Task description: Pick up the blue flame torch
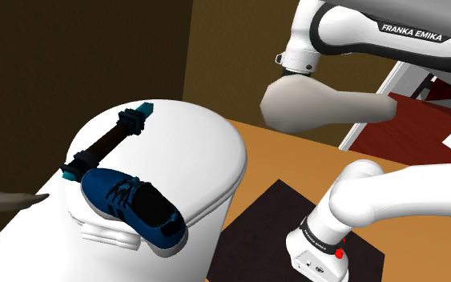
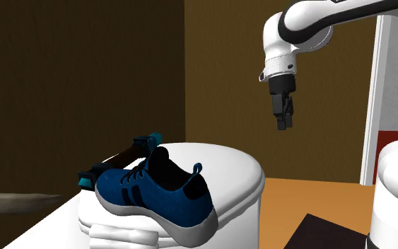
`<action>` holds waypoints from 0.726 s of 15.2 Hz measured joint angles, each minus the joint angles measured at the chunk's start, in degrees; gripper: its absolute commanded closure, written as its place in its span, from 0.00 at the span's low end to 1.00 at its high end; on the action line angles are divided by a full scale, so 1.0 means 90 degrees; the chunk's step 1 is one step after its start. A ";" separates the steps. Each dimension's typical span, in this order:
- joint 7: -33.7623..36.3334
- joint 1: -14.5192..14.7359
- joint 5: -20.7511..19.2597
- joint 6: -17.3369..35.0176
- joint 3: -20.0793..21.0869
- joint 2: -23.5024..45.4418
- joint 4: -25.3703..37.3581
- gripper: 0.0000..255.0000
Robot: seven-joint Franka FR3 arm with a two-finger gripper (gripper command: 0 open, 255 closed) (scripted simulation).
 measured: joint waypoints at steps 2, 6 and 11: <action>0.0149 0.0000 0.0072 0.0016 0.0093 -0.0012 -0.0007 0.00; 0.1292 -0.0034 0.0588 0.0182 0.0753 -0.0017 -0.0010 0.00; 0.2993 -0.0139 0.1253 0.0427 0.1770 0.0290 0.0351 0.00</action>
